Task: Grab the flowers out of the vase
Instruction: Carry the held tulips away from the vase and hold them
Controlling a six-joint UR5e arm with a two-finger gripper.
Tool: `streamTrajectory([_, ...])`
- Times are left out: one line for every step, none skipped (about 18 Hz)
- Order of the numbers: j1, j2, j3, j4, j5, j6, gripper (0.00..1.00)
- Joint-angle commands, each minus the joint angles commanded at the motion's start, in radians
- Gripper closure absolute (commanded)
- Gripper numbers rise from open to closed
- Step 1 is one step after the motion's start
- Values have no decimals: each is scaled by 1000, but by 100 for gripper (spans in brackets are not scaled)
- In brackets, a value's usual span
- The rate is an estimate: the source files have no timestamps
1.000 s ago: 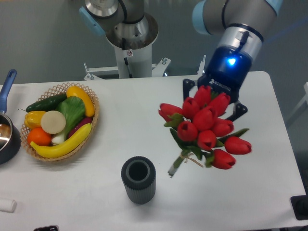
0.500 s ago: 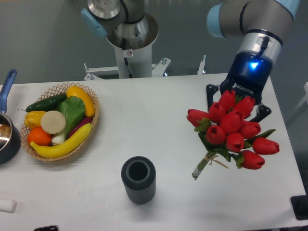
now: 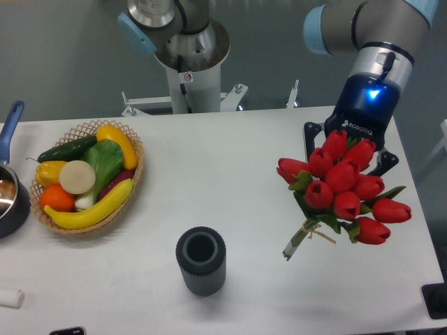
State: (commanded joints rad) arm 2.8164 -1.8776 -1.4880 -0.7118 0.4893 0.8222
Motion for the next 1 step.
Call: streamTrajectory([-2,0,0,0,0,0,67])
